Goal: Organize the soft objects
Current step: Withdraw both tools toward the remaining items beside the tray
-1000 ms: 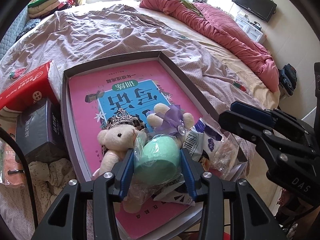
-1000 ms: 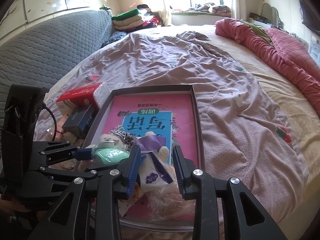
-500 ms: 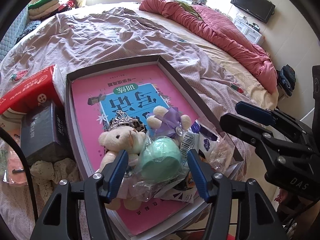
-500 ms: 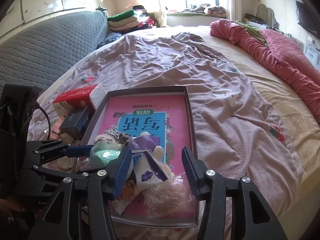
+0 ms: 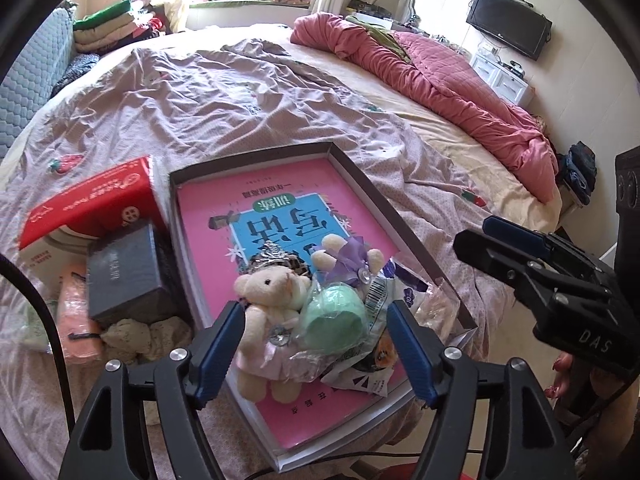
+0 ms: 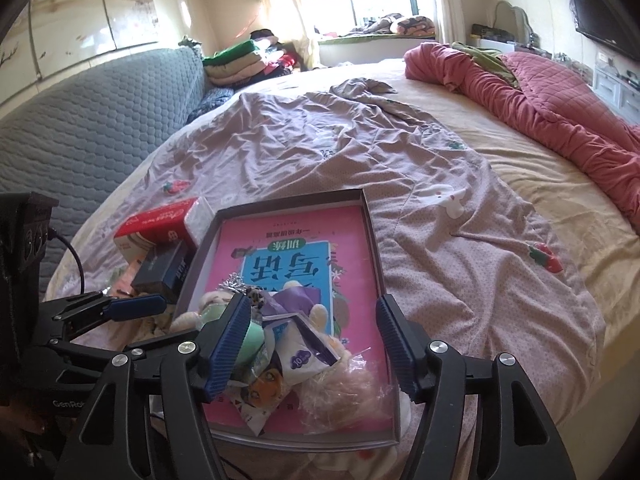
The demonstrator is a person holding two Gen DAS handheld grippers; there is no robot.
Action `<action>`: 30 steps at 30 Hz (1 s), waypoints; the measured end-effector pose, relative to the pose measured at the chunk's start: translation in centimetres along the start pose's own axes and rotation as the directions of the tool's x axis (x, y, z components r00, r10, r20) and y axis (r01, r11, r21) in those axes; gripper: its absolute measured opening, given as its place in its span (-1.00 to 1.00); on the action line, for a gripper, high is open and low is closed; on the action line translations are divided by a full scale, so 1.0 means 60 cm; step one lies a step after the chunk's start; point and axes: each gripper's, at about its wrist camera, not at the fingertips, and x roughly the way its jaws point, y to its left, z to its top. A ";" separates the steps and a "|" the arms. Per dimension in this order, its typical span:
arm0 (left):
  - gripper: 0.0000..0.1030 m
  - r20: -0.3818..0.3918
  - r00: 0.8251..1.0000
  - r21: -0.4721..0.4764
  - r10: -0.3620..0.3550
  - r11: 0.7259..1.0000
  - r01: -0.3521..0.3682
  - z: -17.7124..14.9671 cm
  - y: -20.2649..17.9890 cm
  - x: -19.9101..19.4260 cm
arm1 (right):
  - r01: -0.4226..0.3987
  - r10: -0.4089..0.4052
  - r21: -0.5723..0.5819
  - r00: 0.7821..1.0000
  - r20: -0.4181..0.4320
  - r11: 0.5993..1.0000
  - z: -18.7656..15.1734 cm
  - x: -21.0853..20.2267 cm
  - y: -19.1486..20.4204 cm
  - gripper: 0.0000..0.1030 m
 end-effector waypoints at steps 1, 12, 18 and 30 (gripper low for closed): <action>0.43 0.006 1.000 -0.001 0.006 1.000 -0.006 0.000 0.001 -0.004 | 0.001 -0.001 0.001 1.000 0.000 1.000 0.000 -0.002 0.002 0.32; 0.63 0.061 0.995 -0.036 0.073 0.997 -0.071 -0.003 0.028 -0.067 | 0.006 -0.003 -0.054 0.999 0.045 0.999 0.013 -0.036 0.051 0.49; 0.63 0.080 0.990 -0.059 0.120 0.992 -0.116 -0.006 0.050 -0.098 | -0.019 0.024 -0.086 0.998 0.060 0.996 0.023 -0.047 0.089 0.53; 0.63 0.108 0.971 -0.138 0.212 0.971 -0.196 -0.016 0.125 -0.160 | -0.062 0.077 -0.172 0.994 0.083 0.983 0.035 -0.056 0.186 0.54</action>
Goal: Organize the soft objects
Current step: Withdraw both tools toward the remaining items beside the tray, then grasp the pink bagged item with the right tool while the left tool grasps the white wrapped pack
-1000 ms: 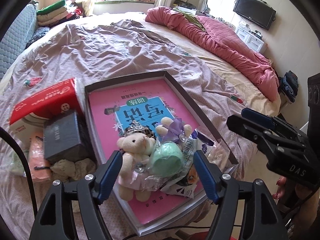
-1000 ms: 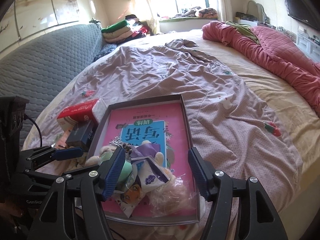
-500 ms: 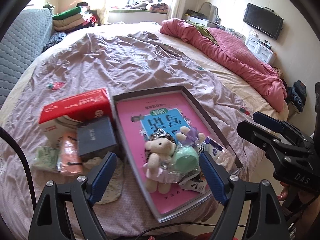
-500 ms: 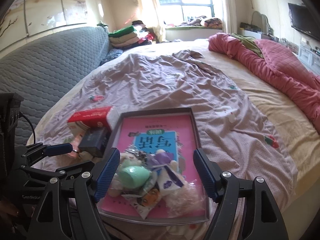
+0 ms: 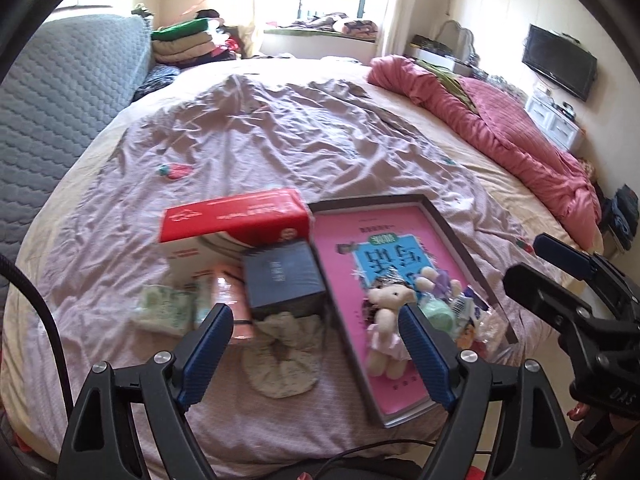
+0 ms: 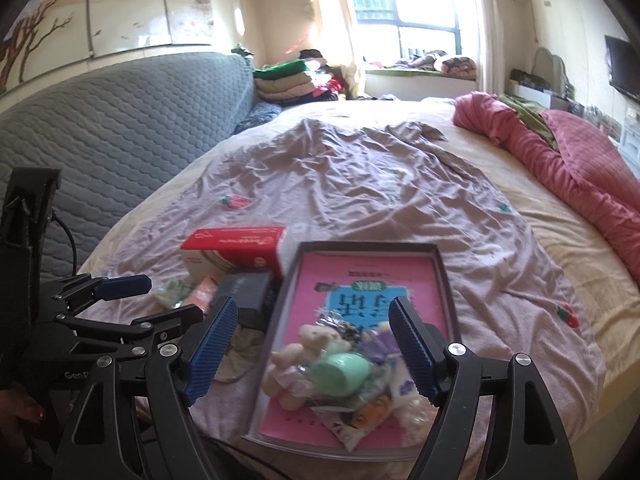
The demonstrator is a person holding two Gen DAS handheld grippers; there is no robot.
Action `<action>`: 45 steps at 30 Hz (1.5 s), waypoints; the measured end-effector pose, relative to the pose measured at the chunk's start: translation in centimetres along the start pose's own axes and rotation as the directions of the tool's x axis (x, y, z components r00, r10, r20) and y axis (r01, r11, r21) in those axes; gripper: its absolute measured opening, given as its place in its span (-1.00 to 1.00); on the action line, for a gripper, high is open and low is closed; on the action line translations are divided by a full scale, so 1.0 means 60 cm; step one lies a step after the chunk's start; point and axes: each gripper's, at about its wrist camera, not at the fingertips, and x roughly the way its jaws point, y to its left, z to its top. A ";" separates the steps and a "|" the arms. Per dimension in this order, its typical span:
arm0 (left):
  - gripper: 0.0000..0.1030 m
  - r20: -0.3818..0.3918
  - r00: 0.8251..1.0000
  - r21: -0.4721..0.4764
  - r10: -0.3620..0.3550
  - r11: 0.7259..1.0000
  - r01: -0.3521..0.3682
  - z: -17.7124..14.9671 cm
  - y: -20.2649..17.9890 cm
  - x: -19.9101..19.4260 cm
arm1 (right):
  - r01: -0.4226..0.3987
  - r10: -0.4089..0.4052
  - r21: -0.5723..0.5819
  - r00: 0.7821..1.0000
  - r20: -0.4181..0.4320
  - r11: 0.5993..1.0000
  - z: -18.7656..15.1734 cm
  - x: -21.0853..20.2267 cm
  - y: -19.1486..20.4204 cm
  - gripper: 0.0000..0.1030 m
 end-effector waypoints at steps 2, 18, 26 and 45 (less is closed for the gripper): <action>0.63 0.009 1.000 -0.025 0.010 1.000 -0.010 0.003 0.023 -0.007 | -0.006 0.006 -0.014 1.000 0.005 1.000 0.005 -0.001 0.011 0.54; 0.64 0.010 0.994 -0.144 0.108 0.984 -0.106 0.016 0.159 -0.037 | -0.062 0.062 -0.060 0.998 -0.009 0.996 0.036 0.020 0.078 0.55; 0.64 -0.006 0.988 -0.188 0.152 0.970 -0.150 0.011 0.217 -0.037 | -0.093 0.092 -0.078 0.995 -0.025 0.993 0.040 0.043 0.109 0.55; 0.64 -0.097 0.984 -0.277 0.149 0.946 -0.170 -0.019 0.308 0.044 | -0.174 0.133 -0.290 0.979 -0.156 0.941 -0.008 0.167 0.248 0.55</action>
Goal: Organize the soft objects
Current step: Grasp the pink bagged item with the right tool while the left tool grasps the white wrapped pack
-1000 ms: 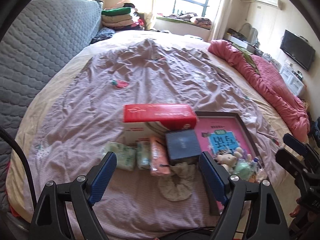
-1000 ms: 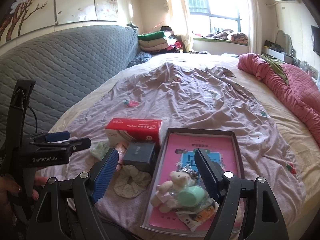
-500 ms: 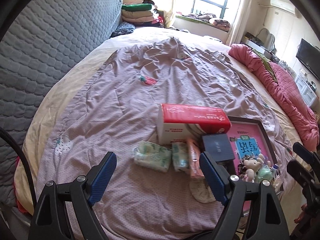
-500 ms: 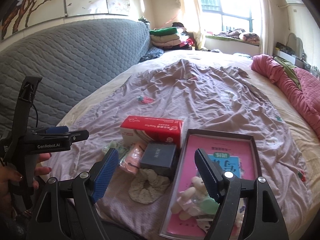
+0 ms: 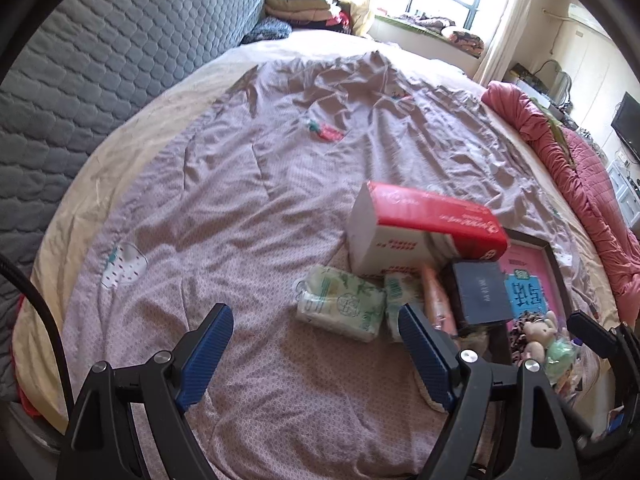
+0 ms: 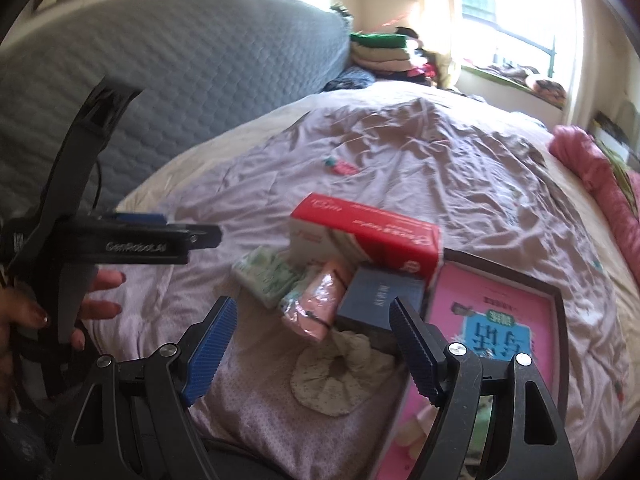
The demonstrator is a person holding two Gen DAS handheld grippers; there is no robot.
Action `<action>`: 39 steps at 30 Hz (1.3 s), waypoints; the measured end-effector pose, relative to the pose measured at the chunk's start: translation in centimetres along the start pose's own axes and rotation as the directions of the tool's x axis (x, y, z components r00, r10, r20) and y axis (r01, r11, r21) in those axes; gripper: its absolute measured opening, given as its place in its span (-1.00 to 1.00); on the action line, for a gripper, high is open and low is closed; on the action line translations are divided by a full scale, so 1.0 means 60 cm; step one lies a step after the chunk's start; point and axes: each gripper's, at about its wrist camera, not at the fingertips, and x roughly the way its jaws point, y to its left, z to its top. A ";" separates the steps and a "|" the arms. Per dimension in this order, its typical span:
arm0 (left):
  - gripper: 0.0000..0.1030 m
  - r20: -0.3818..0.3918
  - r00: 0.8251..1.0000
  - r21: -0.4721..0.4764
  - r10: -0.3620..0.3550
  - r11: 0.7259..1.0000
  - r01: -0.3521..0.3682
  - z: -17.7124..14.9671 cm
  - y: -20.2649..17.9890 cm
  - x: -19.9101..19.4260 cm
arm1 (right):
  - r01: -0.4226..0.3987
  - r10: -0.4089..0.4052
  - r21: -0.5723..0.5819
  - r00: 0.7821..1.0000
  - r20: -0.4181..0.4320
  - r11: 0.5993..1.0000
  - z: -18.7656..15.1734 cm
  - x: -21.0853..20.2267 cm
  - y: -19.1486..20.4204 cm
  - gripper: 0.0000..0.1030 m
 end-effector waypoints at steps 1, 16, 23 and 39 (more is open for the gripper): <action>0.64 -0.007 1.000 -0.006 -0.004 1.000 0.004 -0.001 0.003 0.009 | 0.005 -0.005 -0.027 1.000 -0.010 1.000 -0.001 0.011 0.007 0.55; 0.64 -0.140 0.987 -0.101 -0.073 0.993 0.059 -0.009 0.037 0.143 | 0.075 -0.120 -0.335 0.986 -0.116 0.939 -0.030 0.167 0.062 0.55; 0.64 -0.168 0.981 -0.137 -0.098 0.988 0.076 -0.004 0.042 0.182 | 0.105 -0.164 -0.388 0.979 -0.122 0.916 -0.026 0.198 0.059 0.14; -0.41 -0.137 0.971 -0.175 -0.194 0.970 0.169 0.011 0.018 0.212 | 0.040 -0.058 -0.216 0.995 -0.075 0.975 0.003 0.169 0.007 -0.65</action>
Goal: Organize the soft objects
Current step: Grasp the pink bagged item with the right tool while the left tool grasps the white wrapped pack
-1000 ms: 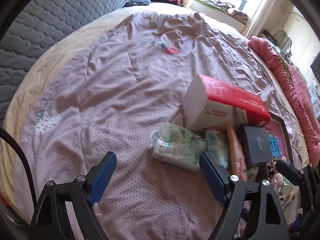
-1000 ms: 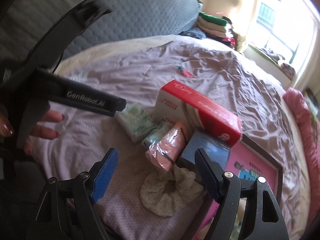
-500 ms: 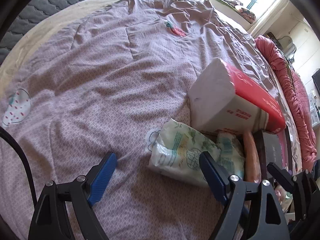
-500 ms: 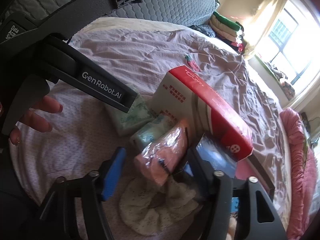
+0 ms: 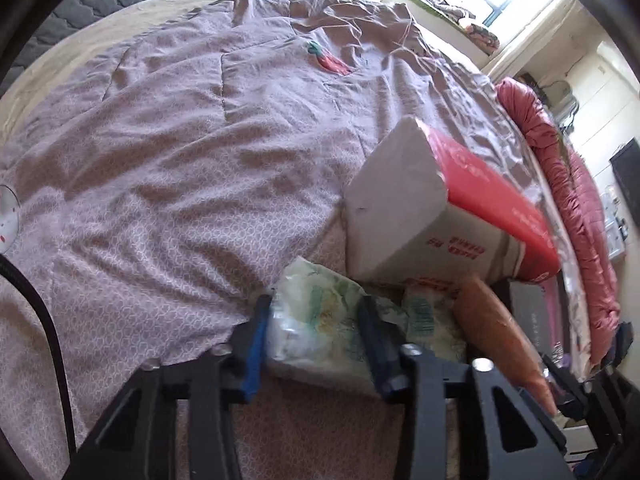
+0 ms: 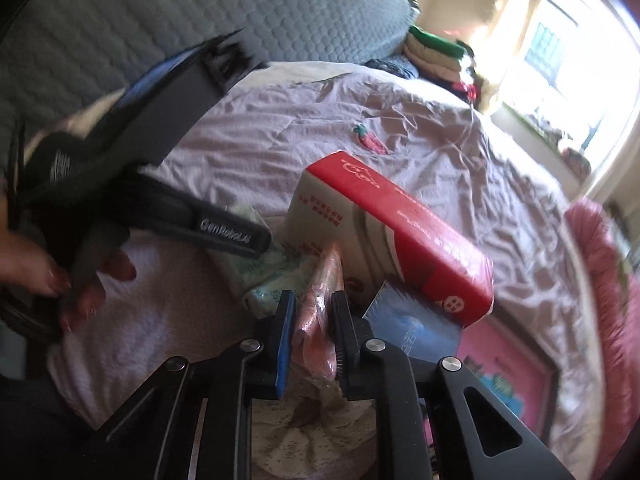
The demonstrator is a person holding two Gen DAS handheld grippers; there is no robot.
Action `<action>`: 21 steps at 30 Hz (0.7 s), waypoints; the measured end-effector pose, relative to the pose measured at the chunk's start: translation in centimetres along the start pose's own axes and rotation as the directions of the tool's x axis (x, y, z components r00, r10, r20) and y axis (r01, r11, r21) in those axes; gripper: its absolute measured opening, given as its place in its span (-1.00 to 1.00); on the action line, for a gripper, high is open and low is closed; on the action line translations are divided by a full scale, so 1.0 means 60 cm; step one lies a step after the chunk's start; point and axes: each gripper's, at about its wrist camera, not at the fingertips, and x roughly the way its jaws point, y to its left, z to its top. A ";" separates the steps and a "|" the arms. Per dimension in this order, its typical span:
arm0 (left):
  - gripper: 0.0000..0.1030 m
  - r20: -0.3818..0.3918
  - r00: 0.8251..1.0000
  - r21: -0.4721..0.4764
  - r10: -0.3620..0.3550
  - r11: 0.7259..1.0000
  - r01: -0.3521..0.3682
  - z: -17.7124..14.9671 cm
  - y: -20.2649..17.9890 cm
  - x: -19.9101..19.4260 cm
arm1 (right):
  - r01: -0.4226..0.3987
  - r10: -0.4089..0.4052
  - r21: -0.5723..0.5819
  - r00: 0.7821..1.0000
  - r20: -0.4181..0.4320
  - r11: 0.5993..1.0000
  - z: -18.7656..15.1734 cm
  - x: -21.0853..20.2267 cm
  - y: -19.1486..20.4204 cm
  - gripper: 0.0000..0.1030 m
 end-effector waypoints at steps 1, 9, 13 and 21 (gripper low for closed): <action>-0.43 -0.002 1.000 -0.010 -0.013 1.000 0.013 0.001 0.002 -0.001 | -0.025 0.025 0.042 1.000 0.005 0.999 0.000 -0.003 -0.009 -0.65; -0.62 0.067 0.997 0.022 -0.030 0.999 0.029 -0.009 -0.006 -0.057 | -0.183 0.162 0.299 0.982 0.095 0.937 -0.010 -0.039 -0.066 -0.70; -0.62 0.111 0.994 0.058 -0.023 0.998 0.017 -0.014 -0.024 -0.107 | -0.204 0.168 0.341 0.977 0.132 0.918 -0.014 -0.068 -0.078 -0.70; -0.62 0.171 0.985 0.170 -0.028 0.985 -0.001 -0.033 -0.099 -0.197 | -0.213 0.135 0.412 0.968 0.211 0.886 -0.021 -0.151 -0.117 -0.70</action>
